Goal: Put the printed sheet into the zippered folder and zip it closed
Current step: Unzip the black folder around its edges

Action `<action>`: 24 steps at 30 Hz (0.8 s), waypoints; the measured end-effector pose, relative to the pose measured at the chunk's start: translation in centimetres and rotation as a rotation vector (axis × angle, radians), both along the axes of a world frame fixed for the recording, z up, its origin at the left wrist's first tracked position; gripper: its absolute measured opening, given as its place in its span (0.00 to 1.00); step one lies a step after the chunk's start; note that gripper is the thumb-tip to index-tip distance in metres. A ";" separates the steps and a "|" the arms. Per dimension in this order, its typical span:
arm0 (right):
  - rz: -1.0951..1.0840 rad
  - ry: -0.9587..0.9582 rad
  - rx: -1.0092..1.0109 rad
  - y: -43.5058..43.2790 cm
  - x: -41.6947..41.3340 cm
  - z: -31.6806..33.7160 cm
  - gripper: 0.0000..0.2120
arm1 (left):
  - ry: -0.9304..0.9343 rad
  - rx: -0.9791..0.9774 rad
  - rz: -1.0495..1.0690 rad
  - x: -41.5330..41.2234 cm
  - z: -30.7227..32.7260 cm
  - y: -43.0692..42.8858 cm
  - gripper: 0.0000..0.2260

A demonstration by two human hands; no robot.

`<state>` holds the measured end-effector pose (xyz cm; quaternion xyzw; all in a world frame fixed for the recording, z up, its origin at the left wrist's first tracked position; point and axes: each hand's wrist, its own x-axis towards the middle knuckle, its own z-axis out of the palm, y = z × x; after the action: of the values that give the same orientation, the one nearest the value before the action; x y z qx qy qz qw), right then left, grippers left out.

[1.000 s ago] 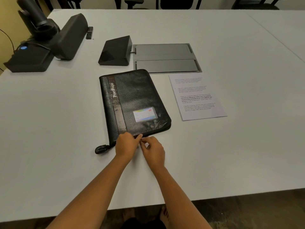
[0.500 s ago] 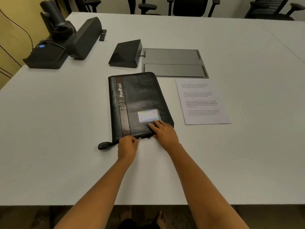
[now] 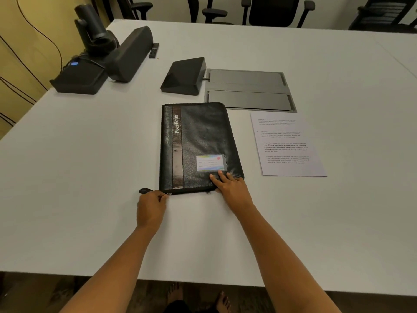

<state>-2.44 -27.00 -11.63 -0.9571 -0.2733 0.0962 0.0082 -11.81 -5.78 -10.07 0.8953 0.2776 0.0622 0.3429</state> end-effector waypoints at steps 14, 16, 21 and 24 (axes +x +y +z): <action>-0.055 0.013 -0.005 1.8 -1.5 -0.1 0.23 | -0.019 0.042 0.055 -0.7 0.8 4.4 0.07; -0.061 0.022 -0.009 2.1 -1.5 0.0 0.23 | -0.024 0.057 0.043 -0.7 1.0 4.7 0.08; -0.078 0.037 -0.009 2.2 -1.5 0.1 0.23 | -0.053 0.116 0.005 -1.2 1.2 5.4 0.08; -0.086 0.043 -0.017 2.2 -1.4 0.1 0.23 | -0.065 0.160 -0.015 -2.2 1.0 6.7 0.07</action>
<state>-3.89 -24.82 -11.51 -0.9657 -0.2308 0.1185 0.0100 -13.99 0.93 -9.04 0.9194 0.2535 0.1108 0.2794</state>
